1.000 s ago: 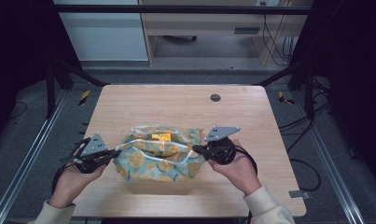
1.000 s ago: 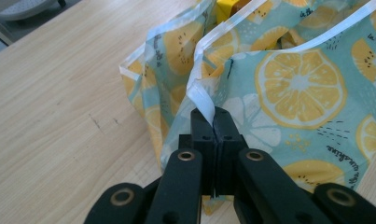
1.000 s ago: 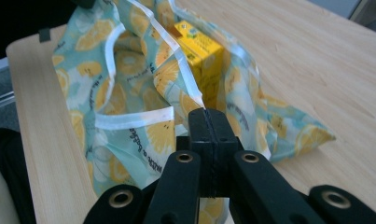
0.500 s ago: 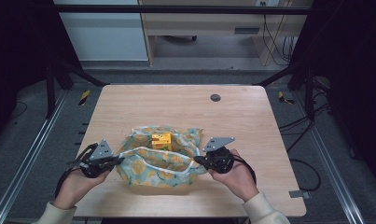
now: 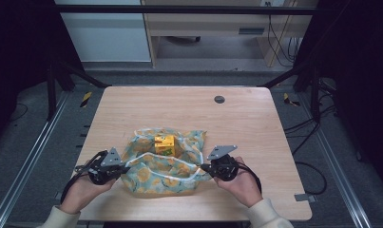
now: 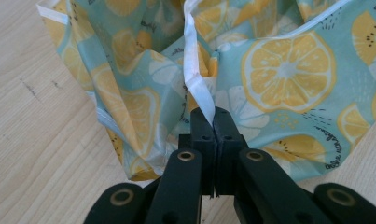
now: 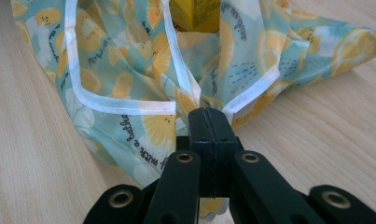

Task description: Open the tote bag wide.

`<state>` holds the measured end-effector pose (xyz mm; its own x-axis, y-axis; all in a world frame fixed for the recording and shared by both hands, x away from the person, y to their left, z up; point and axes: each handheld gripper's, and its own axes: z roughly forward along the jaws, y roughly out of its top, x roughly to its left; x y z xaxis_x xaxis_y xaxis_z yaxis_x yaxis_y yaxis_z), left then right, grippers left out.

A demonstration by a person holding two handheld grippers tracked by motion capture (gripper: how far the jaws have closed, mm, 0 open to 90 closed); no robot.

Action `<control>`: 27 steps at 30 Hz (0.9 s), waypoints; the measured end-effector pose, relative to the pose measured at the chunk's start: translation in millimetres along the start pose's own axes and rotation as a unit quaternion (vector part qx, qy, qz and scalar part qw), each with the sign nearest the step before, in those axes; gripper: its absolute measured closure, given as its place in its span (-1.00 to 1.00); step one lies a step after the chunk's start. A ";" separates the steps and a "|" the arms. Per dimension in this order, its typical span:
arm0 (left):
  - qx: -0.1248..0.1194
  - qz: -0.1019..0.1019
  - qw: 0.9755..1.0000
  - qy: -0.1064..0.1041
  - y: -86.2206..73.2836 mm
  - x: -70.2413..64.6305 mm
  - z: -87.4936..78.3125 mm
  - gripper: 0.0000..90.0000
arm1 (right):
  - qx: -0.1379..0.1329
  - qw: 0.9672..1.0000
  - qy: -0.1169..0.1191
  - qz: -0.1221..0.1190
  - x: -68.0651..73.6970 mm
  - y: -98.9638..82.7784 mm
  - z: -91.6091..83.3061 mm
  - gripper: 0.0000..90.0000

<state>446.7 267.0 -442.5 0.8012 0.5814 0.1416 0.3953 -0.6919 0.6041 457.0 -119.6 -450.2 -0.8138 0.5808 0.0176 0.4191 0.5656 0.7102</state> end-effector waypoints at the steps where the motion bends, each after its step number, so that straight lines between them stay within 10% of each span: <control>1: 0.000 0.001 1.000 -0.002 -0.1 -0.5 0.6 0.99 | 0.001 1.000 -0.001 0.001 0.1 -1.1 0.6 1.00; 27: 0.055 0.021 0.998 -0.016 -11.6 -7.5 19.4 0.99 | 0.031 1.000 0.000 0.001 8.0 -22.3 10.8 1.00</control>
<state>444.8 262.4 -465.8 0.8310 0.5385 0.1394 0.4067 -0.7593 0.5080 445.5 -121.3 -473.5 -0.8129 0.5821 0.0187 0.4449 0.6001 0.6648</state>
